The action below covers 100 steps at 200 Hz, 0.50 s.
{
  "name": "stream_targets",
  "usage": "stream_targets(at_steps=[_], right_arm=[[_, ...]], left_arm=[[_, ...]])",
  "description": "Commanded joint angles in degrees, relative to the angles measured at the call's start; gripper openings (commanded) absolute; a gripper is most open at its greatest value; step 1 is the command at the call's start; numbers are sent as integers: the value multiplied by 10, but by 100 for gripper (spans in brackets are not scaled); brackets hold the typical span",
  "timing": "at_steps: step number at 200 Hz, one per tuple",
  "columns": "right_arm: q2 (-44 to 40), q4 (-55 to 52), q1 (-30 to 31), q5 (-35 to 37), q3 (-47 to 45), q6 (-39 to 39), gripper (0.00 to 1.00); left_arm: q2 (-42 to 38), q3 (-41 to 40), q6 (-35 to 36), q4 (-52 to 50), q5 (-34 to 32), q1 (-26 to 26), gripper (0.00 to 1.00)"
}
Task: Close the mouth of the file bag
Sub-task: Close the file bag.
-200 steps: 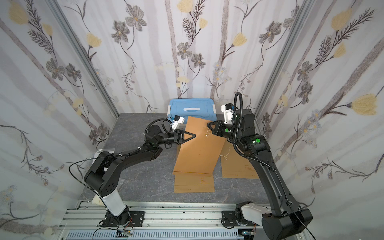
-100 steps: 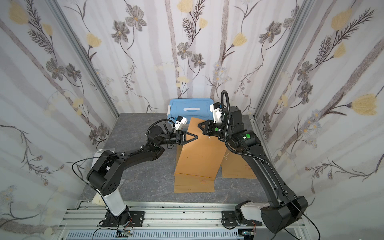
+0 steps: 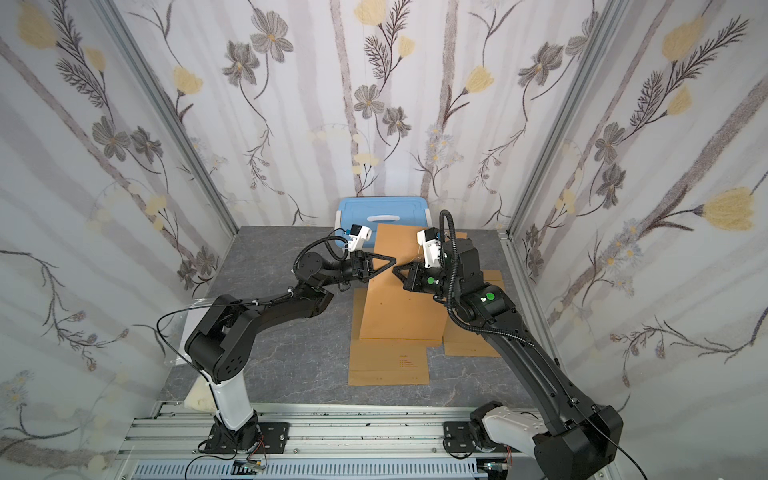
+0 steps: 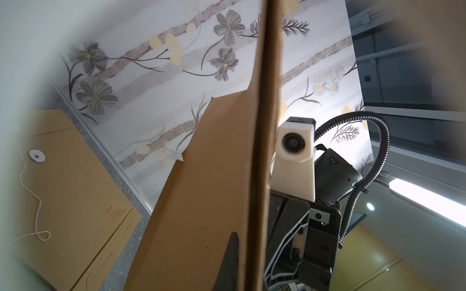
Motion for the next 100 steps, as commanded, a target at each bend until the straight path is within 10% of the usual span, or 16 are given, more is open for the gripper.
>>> stream_targets(at_steps=[1, 100], right_arm=[[-11, 55, -3, -1, -24, 13, 0], [-76, 55, -80, -15, -119, 17, 0]], left_arm=[[0, 7, -42, 65, -9, 1, 0], [-11, 6, -53, 65, -14, 5, 0]])
